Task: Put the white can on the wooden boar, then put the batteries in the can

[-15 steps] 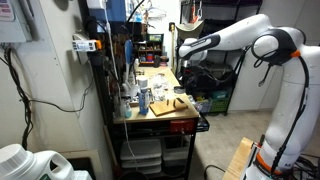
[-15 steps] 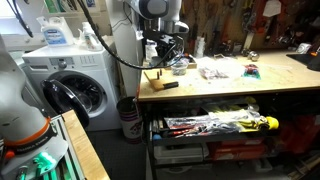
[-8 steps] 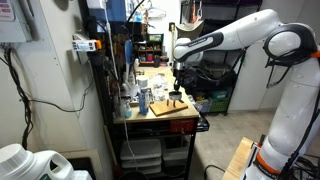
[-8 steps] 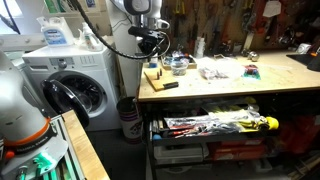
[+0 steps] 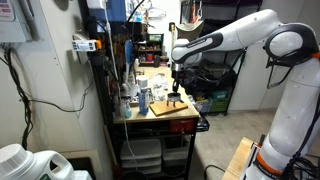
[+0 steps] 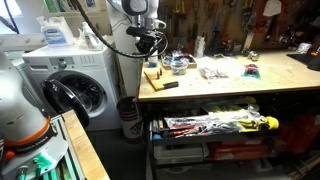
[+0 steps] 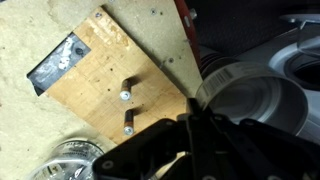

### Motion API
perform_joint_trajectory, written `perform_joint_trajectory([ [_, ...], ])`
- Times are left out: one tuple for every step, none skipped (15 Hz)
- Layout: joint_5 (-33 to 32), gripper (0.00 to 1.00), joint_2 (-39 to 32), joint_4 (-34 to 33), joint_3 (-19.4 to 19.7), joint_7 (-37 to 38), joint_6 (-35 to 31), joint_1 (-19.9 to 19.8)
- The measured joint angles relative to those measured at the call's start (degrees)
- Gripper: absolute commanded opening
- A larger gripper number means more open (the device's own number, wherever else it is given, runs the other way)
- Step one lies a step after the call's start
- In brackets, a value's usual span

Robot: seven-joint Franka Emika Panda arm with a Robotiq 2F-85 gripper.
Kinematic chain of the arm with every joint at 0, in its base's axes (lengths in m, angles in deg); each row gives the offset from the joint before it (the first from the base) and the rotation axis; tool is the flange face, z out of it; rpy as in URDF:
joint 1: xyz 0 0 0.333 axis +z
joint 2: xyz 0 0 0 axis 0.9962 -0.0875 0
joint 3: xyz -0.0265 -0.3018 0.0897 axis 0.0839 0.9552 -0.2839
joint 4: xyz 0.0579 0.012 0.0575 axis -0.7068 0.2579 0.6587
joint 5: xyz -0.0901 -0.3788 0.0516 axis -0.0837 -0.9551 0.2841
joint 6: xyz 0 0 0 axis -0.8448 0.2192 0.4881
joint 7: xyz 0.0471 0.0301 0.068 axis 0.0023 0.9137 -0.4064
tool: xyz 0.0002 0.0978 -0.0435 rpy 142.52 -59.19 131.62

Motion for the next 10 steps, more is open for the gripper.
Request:
perform_joint_trajectory([
  [-0.07, 0.01, -0.08, 0.02, -0.01, 0.0, -0.51, 0.1],
  [-0.08, 0.01, -0.36, 0.04, -0.07, 0.0, -1.29, 0.27],
  [-0.12, 0.01, -0.89, 0.06, -0.18, -0.07, -2.6, 0.53],
  [-0.12, 0.01, -1.63, 0.11, -0.39, -0.28, -4.55, 0.83],
  [-0.12, 0.01, -2.45, 0.13, -0.67, -0.43, -6.67, 1.12],
  [-0.12, 0.01, -3.36, 0.15, -1.03, -0.66, -8.77, 1.4],
  [-0.13, 0.01, -4.37, 0.16, -1.38, -0.86, -10.86, 1.67],
  [-0.27, 0.01, -5.33, 0.17, -1.66, -0.91, -12.87, 1.92],
  [-0.5, 0.01, -6.32, 0.19, -1.95, -0.98, -14.99, 2.12],
  [-0.88, 0.01, -7.29, 0.21, -2.22, -1.0, -16.91, 2.28],
])
